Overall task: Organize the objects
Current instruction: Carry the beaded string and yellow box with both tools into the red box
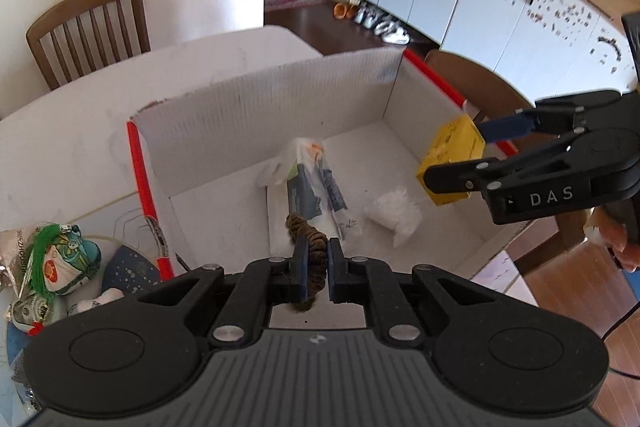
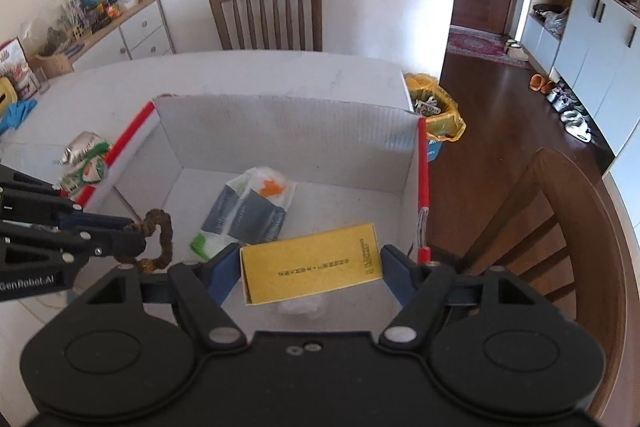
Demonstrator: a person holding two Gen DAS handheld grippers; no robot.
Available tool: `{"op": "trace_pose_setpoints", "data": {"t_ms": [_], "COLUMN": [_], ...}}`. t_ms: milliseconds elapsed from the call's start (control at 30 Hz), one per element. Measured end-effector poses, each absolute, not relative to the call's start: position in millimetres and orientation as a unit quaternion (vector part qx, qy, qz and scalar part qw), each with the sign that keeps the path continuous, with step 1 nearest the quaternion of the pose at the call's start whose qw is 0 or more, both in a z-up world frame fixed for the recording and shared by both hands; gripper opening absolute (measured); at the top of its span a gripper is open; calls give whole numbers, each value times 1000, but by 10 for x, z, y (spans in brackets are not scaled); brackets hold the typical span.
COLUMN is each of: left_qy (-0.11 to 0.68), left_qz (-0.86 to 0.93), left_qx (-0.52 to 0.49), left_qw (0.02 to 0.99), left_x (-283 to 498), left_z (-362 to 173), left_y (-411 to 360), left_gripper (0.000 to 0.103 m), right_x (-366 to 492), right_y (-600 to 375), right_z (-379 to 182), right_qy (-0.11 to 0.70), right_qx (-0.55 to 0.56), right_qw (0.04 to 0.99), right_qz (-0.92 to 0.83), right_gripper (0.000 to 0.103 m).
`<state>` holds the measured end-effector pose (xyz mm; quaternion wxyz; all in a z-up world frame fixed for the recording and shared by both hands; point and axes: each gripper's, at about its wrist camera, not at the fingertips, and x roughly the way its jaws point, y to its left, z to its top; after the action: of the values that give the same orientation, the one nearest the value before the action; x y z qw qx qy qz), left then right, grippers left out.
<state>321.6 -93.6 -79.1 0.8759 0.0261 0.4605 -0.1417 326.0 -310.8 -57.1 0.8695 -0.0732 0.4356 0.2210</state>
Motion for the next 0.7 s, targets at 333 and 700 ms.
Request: {"op": "trace_pose_setpoints", "data": {"t_ms": [333, 700], "left_qy": [507, 539], "left_qz": [-137, -130], "left_qx": [42, 62], "left_qw": [850, 830], "left_x": [3395, 3527], "left_z": [-1023, -1187], "left_y": [-1110, -1150], "left_gripper": [9, 9], "right_x": [3653, 3868], "right_y": [-2860, -2586], "right_z": [-857, -1027], "right_qy": [475, 512], "right_qx": [-118, -183], "right_qw": [843, 806], "right_qz": [224, 232], "right_gripper": [74, 72]}}
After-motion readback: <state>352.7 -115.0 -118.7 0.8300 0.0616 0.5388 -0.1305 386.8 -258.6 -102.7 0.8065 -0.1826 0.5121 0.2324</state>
